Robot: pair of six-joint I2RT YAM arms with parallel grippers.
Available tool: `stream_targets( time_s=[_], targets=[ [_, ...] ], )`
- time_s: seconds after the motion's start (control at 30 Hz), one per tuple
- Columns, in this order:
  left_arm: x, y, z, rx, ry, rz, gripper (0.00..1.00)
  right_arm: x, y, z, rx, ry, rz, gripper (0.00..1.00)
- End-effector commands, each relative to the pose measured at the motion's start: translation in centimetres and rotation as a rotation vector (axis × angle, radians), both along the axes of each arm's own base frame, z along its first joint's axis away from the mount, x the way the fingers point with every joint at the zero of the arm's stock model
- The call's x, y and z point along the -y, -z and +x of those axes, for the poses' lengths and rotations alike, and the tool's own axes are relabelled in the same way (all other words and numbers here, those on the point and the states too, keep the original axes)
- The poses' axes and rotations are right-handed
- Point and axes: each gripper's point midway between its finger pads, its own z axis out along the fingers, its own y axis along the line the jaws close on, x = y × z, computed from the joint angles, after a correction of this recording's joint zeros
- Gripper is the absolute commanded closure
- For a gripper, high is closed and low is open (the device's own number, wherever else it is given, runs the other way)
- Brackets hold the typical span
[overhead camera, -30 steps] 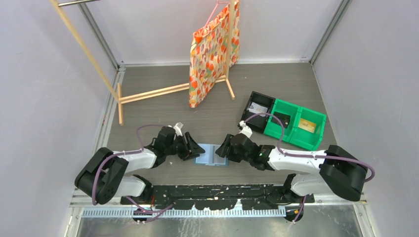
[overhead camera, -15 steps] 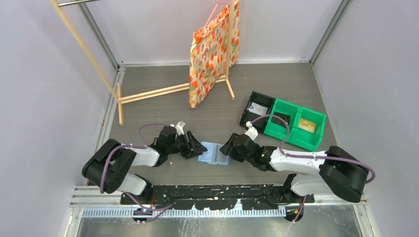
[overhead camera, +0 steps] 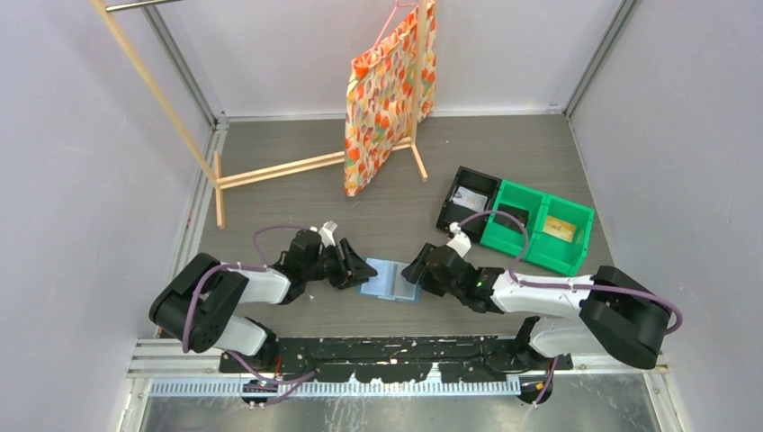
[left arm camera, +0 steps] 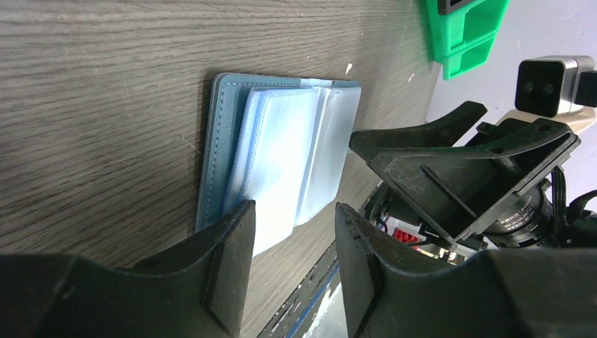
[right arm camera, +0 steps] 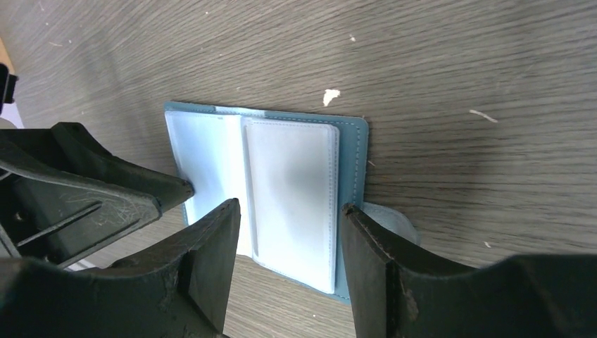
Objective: Take the credit cards out of the card holder
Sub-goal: Remove the credit card from the card holder.
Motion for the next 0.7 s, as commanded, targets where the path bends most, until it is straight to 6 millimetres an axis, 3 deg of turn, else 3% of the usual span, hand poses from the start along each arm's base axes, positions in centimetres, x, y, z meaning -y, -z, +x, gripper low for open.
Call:
stream_targets(
  time_s=[0.0, 0.33, 0.53, 0.67],
  targets=[
    [-0.8, 1.4, -0.3, -0.026, -0.020, 0.044, 0.52, -1.4, -1.2, 0.5, 0.036, -0.019, 0.056, 0.42],
    [-0.7, 1.5, -0.4, -0.030, -0.016, 0.038, 0.53, -2.3, -1.8, 0.3, 0.047, -0.048, 0.078, 0.42],
    [-0.7, 1.6, -0.4, -0.032, -0.011, 0.034, 0.53, -5.1, -3.5, 0.0, 0.089, -0.139, 0.189, 0.44],
    [-0.6, 1.5, -0.4, -0.029, -0.010, 0.029, 0.53, -5.9, -3.8, -0.1, 0.096, -0.161, 0.219, 0.45]
  ],
)
